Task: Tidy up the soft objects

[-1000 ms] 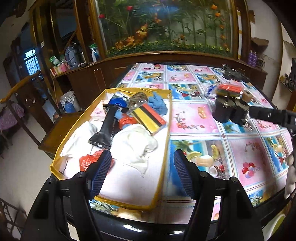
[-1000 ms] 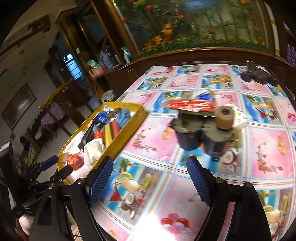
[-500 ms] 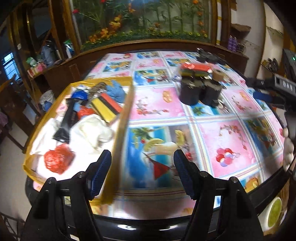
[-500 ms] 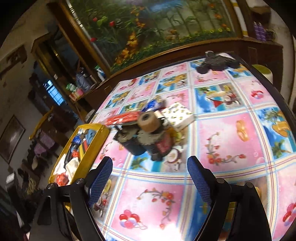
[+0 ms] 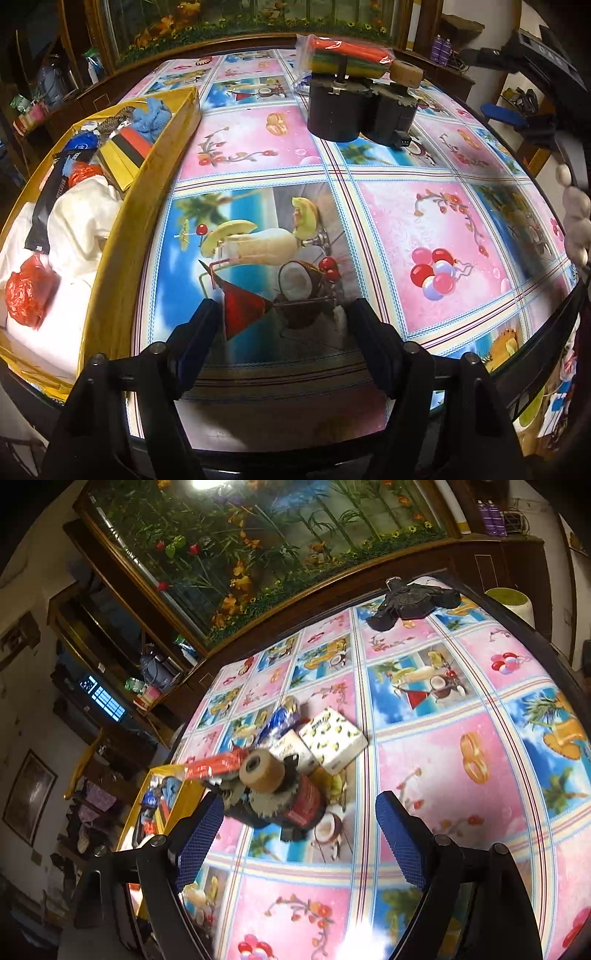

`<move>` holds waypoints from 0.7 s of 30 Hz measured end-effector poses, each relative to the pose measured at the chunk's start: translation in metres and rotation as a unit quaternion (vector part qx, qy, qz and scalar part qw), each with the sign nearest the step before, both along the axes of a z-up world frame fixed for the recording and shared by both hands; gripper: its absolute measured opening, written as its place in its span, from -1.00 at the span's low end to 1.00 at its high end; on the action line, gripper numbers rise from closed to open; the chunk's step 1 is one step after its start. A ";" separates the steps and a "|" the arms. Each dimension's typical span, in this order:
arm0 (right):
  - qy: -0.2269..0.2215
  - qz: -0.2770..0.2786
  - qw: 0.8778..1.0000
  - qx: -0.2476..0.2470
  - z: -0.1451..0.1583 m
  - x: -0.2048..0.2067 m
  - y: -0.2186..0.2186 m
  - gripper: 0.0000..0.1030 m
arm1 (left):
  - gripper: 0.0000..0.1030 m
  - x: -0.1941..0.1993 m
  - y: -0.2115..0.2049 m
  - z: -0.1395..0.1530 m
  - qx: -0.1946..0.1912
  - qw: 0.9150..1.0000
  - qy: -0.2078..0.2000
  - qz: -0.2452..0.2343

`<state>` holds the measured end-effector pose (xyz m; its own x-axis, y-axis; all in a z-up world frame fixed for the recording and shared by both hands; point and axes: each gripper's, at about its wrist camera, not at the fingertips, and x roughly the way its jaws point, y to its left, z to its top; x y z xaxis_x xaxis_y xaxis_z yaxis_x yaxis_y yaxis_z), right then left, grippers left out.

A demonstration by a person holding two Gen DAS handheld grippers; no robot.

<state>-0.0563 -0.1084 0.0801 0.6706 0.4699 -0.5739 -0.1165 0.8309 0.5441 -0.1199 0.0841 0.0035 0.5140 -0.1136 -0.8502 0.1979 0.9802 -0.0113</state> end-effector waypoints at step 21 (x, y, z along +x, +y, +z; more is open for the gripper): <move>0.087 -0.010 0.996 -0.007 -0.046 0.137 0.025 0.71 | 0.94 0.043 0.021 0.036 -0.067 0.996 -0.004 -0.054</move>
